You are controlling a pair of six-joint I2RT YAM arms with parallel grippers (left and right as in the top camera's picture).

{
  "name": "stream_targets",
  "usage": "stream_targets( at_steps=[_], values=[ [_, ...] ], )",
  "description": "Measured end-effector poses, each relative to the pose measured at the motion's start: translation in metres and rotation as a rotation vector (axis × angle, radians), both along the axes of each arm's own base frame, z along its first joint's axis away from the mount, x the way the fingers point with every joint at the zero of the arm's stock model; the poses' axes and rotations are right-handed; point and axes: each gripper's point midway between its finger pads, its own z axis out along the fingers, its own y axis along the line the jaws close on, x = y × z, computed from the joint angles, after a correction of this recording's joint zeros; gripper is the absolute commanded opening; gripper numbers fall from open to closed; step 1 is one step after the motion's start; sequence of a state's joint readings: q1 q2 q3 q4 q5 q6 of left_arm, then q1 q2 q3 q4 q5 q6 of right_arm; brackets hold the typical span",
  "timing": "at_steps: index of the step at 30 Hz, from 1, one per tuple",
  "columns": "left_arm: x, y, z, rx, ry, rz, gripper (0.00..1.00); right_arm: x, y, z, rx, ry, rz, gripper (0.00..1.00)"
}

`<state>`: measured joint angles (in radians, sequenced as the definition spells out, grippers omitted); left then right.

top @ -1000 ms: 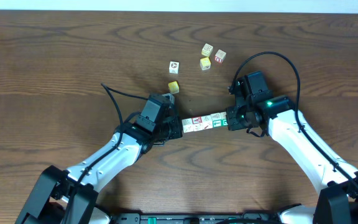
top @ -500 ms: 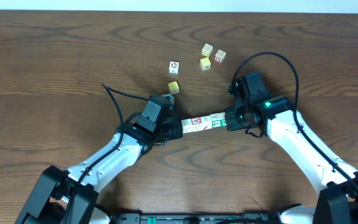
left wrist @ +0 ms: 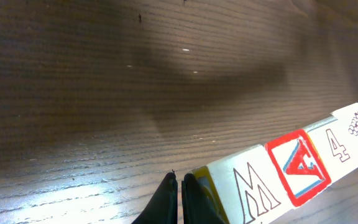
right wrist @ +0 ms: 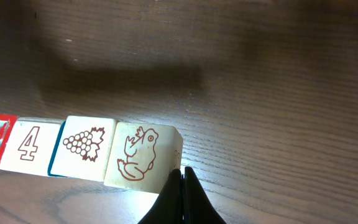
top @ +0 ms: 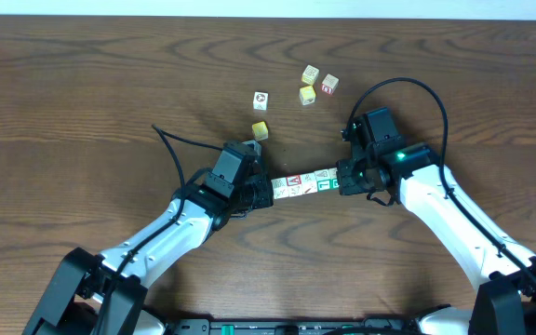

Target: Lift 5 blocks

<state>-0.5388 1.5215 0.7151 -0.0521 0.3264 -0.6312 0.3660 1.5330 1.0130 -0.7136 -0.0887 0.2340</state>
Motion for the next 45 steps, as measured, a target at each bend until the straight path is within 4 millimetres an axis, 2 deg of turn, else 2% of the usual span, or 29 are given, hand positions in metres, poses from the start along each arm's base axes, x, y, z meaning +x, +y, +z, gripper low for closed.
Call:
stream_targets(
  at_steps=[20, 25, 34, 45],
  values=[
    [0.0, -0.001, 0.0, 0.0, 0.0, -0.002, 0.07, 0.001, -0.001, -0.005, -0.01, 0.003, -0.003, 0.01],
    [-0.001, 0.0, -0.002, 0.004, 0.006, -0.002, 0.07, 0.0, -0.002, -0.013, -0.018, 0.019, -0.008, 0.01],
    [-0.006, -0.001, -0.019, 0.026, 0.05, -0.011, 0.07, -0.004, -0.002, -0.026, -0.027, 0.052, -0.003, 0.01],
    [-0.006, 0.0, -0.02, 0.031, 0.052, -0.008, 0.07, -0.008, -0.004, -0.041, -0.035, 0.069, -0.01, 0.01]
  ],
)
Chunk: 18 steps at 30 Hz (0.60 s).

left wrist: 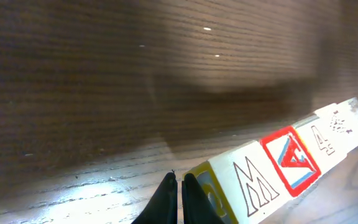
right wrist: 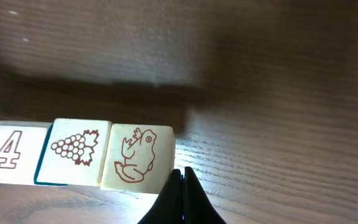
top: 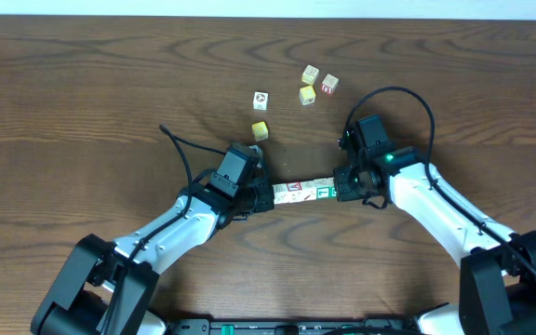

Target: Lift 5 blocks

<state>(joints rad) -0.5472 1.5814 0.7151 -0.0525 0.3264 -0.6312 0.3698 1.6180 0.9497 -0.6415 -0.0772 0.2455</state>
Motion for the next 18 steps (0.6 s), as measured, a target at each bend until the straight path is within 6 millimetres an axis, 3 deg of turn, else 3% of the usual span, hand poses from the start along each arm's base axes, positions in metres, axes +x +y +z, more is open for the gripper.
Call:
stream_targets(
  at_steps=[18],
  values=[
    [-0.01, -0.003, -0.022, 0.044, 0.045, -0.023, 0.07, -0.003, 0.001, -0.01, -0.017, -0.01, 0.005, 0.01]
  ],
)
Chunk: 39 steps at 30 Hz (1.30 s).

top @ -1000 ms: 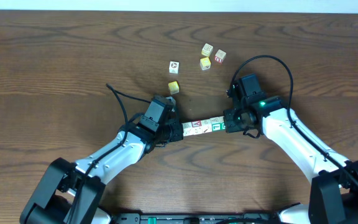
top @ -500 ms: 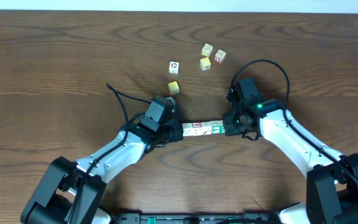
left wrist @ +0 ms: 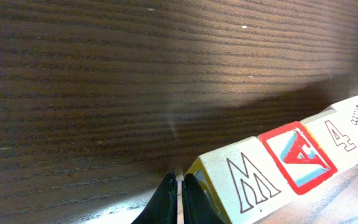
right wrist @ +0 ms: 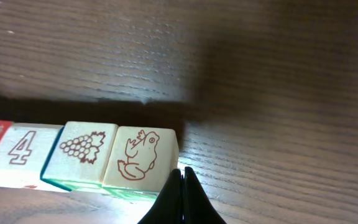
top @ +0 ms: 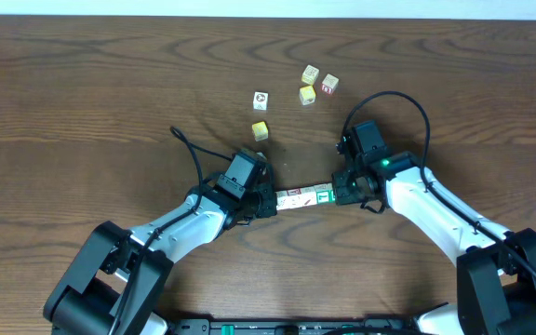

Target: Lift 5 blocks

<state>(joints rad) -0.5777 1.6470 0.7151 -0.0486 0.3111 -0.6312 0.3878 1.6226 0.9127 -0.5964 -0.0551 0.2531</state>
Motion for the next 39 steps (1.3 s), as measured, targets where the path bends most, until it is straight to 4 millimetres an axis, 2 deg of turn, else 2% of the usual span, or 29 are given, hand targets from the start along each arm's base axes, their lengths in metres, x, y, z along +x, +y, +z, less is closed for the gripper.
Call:
stream_targets(
  at_steps=[7, 22, 29, 39],
  values=[
    [0.0, 0.0, 0.0, 0.0, 0.0, 0.0, 0.07, -0.009, -0.002, -0.009, -0.006, 0.022, -0.005, 0.01],
    [-0.007, 0.009, -0.006, 0.046, 0.028, 0.003, 0.07, -0.018, 0.005, -0.011, 0.01, 0.049, 0.018, 0.01],
    [-0.007, 0.009, -0.006, 0.055, 0.026, -0.003, 0.13, -0.026, 0.002, -0.013, -0.005, 0.08, 0.015, 0.01],
    [-0.007, 0.007, -0.005, 0.061, 0.013, -0.017, 0.15, -0.026, -0.005, -0.014, -0.055, 0.07, 0.01, 0.02]
  ],
)
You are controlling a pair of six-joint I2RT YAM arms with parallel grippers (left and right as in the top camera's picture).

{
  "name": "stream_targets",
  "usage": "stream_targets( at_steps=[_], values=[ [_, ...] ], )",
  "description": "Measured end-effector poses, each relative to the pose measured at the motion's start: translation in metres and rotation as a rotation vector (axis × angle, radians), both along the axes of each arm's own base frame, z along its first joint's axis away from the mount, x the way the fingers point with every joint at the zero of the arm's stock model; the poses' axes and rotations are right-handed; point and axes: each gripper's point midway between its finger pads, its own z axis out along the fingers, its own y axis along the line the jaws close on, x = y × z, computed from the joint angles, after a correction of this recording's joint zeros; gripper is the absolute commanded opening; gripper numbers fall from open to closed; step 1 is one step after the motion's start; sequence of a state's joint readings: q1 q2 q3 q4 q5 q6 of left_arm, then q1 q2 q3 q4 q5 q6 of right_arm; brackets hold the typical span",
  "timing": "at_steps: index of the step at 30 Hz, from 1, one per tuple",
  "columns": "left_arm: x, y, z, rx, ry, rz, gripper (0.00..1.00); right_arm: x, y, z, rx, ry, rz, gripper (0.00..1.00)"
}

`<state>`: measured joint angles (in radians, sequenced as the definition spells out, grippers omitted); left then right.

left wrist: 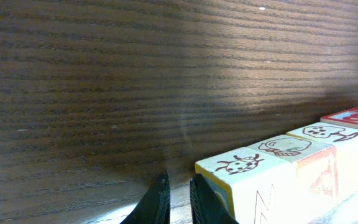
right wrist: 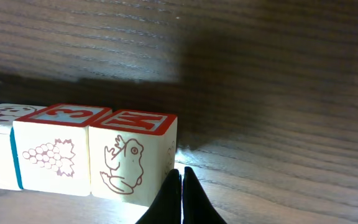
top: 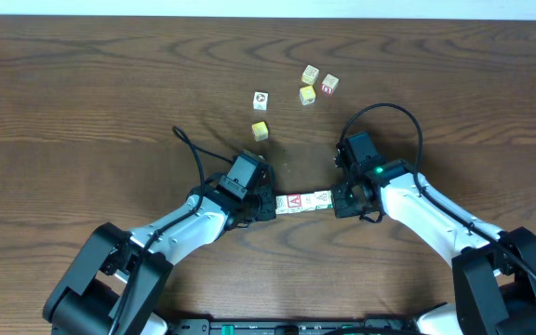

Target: Lift 5 blocks

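Observation:
A row of several picture blocks [top: 303,201] lies end to end on the wooden table. My left gripper [top: 268,205] presses its left end and my right gripper [top: 339,198] its right end. In the left wrist view the left gripper [left wrist: 179,186] has a thin gap between its fingers with nothing in it. Its right finger is against the ladybird block [left wrist: 241,171]. The right gripper [right wrist: 180,180] is shut, its tips against the frog block [right wrist: 129,162]. The row's shadow lies close behind it. I cannot tell whether the row touches the table.
Several loose blocks sit farther back: a yellow one [top: 260,130], a white one [top: 261,99], and a cluster of three around [top: 307,94]. Both arms reach in from the near edge, and cables loop above each wrist.
Both grippers and the row sit slightly nearer the front edge. The wrist views now show the blocks side-on, with their shadow right behind them. The left fingers stand slightly farther apart.
The row was squeezed between both shut grippers with its shadow well behind it. At each later moment the arms and row were nearer the front edge and the shadow closer. Now the shadow touches the row, which is still pressed at both ends.

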<state>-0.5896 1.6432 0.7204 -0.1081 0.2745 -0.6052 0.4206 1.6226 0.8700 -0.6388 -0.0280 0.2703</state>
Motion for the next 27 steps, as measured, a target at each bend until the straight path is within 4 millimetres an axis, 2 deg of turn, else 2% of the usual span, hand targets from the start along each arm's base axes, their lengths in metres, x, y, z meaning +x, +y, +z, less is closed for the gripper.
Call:
stream_targets(
  at_steps=[10, 17, 18, 22, 27],
  values=[
    [-0.001, -0.002, 0.0, 0.001, -0.004, -0.008, 0.15, -0.001, -0.003, 0.0, -0.033, -0.005, -0.032, 0.01],
    [-0.001, -0.003, 0.0, -0.002, -0.004, -0.009, 0.17, 0.0, -0.005, 0.0, -0.037, -0.007, -0.084, 0.05],
    [-0.001, -0.003, 0.0, -0.002, -0.003, -0.01, 0.21, 0.0, -0.006, 0.0, -0.043, -0.008, -0.089, 0.06],
    [-0.001, -0.005, 0.002, -0.006, -0.007, -0.015, 0.22, -0.002, -0.013, -0.001, -0.079, -0.006, -0.103, 0.02],
    [-0.002, -0.005, 0.002, -0.006, -0.005, -0.017, 0.22, -0.005, -0.024, -0.001, -0.134, 0.0, -0.117, 0.01]
  ],
)
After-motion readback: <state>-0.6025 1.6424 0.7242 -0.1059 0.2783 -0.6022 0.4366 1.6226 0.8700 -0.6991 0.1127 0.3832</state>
